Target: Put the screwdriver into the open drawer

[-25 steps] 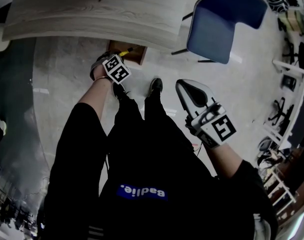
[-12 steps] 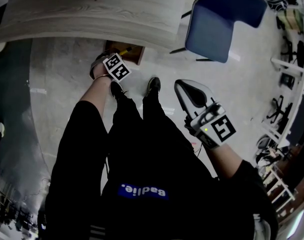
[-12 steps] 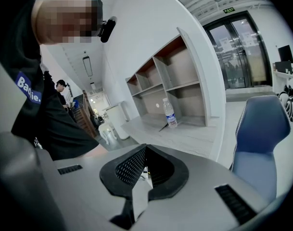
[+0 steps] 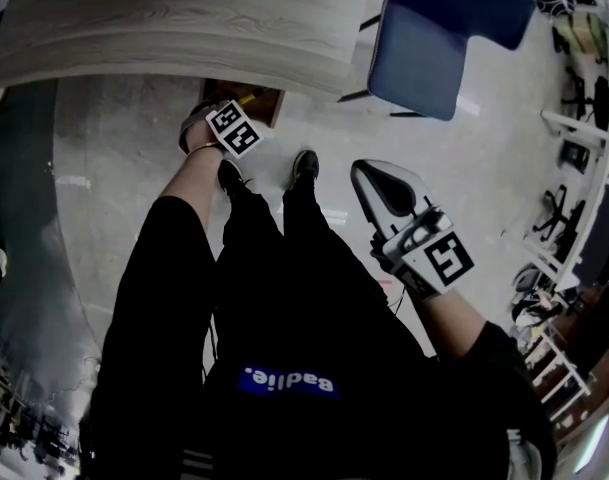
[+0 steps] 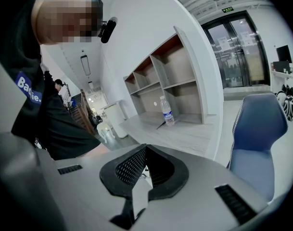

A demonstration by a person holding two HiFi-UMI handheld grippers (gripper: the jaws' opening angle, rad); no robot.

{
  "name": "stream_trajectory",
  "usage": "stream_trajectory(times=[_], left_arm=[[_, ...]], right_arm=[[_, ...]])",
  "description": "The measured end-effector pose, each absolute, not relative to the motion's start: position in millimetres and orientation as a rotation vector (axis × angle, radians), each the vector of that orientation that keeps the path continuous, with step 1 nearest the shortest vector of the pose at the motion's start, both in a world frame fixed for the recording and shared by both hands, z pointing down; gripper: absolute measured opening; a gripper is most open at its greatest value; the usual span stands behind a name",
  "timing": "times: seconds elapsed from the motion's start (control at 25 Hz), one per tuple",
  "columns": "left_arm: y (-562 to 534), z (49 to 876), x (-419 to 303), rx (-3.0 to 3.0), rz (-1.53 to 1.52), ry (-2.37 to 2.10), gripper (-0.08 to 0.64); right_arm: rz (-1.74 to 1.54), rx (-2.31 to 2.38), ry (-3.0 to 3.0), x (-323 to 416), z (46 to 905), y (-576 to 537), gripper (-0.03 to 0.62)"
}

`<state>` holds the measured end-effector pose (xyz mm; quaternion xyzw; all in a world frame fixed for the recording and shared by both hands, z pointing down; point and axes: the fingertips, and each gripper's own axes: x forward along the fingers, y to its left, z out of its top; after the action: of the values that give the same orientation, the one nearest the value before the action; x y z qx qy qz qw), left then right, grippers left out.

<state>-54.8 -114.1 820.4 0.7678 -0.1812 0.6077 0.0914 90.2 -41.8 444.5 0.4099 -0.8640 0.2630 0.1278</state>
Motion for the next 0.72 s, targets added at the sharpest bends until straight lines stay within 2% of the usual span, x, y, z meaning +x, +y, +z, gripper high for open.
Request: stream_trajectory(times=[0.72], left_arm=[[-113, 833, -58, 2.267, 1.849, -0.511, 0.08]], right_arm=[[0.772, 1.181, -2.497, 91, 446, -40, 0.028]])
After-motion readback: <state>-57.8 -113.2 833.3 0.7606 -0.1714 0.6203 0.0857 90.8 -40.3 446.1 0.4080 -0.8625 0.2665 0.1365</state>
